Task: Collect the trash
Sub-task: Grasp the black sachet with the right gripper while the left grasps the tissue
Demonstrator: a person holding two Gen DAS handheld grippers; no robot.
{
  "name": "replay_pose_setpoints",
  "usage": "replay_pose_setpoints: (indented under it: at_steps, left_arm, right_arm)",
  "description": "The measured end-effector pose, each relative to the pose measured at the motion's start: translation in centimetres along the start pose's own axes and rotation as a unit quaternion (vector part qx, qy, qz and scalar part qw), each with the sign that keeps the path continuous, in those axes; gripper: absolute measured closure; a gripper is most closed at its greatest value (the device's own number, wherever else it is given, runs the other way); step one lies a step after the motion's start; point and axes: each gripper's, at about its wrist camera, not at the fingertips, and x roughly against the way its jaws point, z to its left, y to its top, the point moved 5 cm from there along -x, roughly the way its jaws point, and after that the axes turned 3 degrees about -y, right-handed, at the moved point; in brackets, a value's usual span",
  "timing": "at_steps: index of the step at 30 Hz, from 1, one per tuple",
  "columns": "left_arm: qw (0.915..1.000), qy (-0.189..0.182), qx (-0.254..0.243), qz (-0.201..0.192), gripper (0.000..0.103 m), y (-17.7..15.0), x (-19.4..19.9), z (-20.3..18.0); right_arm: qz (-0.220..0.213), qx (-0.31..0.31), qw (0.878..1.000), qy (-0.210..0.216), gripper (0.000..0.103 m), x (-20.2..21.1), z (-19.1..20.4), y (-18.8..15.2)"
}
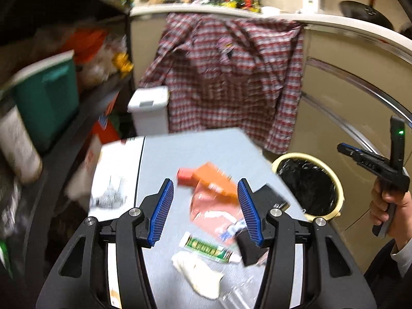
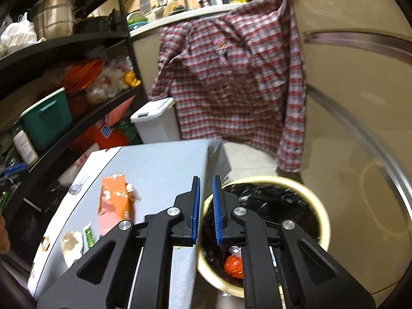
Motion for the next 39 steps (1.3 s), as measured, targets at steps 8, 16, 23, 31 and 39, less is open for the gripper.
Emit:
replay_pose_setpoints:
  at_steps: [8, 16, 23, 31, 39]
  left_arm:
    - [0.9955, 0.01, 0.054, 0.078, 0.053, -4.6, -2.9, 2.7]
    - [0.9896, 0.009, 0.032, 0.14, 0.053, -7.9, -4.9, 1.9]
    - [0.9745, 0.01, 0.065, 0.215, 0.049, -10.5, -6.7, 3.1]
    - [0.9674, 0.012, 0.071, 0.243, 0.049, -11.9, -7.5, 3.3]
    - [0.9643, 0.019, 0.05, 0.259, 0.049, -12.5, -8.3, 2.8]
  right_arm:
    - [0.059, 0.033, 0.997, 0.035, 0.088, -3.8, 4.1, -2.7]
    - [0.126, 0.065, 0.988, 0.053, 0.058, -8.1, 7.0, -5.9]
    - [0.172, 0.08, 0.981, 0.045, 0.046, -11.2, 8.4, -7.9]
    - [0.205, 0.113, 0.972, 0.001, 0.045, -13.1, 8.5, -9.5]
    - [0.212, 0.122, 0.97, 0.004, 0.041, -13.2, 8.9, -10.0]
